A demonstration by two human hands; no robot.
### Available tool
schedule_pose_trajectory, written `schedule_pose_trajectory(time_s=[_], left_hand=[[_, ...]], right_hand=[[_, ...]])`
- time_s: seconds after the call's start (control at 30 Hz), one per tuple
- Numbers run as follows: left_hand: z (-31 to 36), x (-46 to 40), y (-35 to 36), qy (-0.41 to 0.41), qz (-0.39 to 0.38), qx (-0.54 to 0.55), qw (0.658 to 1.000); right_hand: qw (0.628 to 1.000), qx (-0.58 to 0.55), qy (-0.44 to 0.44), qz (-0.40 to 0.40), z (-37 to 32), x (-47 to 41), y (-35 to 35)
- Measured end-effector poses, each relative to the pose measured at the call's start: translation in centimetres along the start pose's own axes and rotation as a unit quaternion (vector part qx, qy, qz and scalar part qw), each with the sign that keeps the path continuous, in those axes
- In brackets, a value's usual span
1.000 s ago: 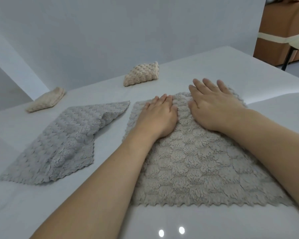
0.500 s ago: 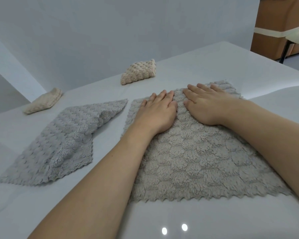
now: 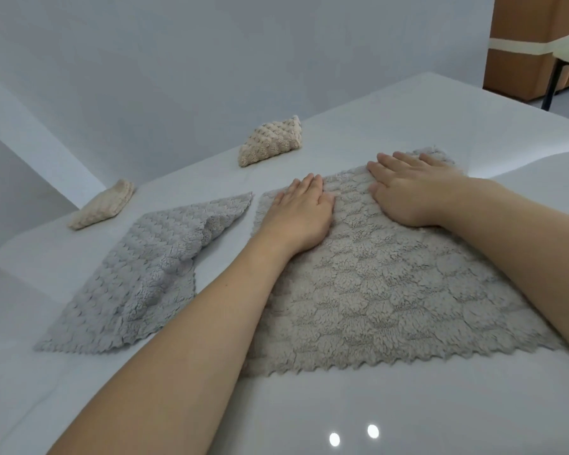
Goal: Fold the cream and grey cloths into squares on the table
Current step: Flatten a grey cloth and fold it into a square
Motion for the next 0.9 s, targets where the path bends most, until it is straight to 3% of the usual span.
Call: schedule_pose_trajectory(time_s=[0.27,0.9], left_hand=[[-6.5,0.8,-1.3,-0.058,0.004,0.001,0.998],[-5.6,1.0,-1.8,-0.071,0.005,0.010,0.997]], right_hand=[[0.999,-0.005,0.040,-0.003,1.4,0.5,-0.4],[0.995,0.001,0.101,-0.005,1.7,0.8,-0.8]])
Point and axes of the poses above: each hand's wrist, its own x-axis away from the middle knuckle, its own y-axis out of the palm, z = x × y, the point moved 4 cm from there along -x, towards the middle knuckle, and after that the axes turned 6 degrees about x, right-handed, at the moved point
